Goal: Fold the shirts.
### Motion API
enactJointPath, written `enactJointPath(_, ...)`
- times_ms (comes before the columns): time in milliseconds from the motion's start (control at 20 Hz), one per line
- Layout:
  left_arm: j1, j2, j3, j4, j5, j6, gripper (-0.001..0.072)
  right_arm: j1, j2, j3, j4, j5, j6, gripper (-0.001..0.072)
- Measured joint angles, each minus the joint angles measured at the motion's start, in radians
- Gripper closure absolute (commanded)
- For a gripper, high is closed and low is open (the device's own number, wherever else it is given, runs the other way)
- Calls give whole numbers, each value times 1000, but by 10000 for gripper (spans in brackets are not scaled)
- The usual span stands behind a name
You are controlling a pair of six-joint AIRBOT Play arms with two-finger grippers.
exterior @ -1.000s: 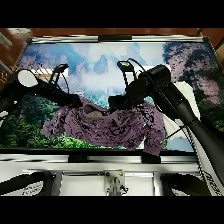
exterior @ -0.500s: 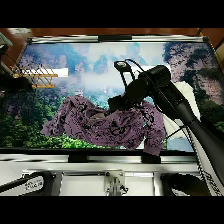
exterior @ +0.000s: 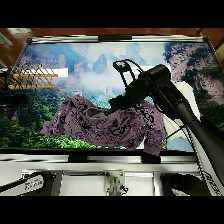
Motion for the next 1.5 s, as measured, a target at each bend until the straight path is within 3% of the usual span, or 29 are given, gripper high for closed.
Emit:
enactJointPath(350,2,-6,-146,131,177,-82,302,0,0,0,-13,-2,6,638)
enactJointPath(1350,54,-214,-166,176,335,-132,317,0,0,0,-57,-36,26,637)
enactJointPath(1500,55,-221,-166,173,356,-132,389,0,0,0,-61,-37,26,638)
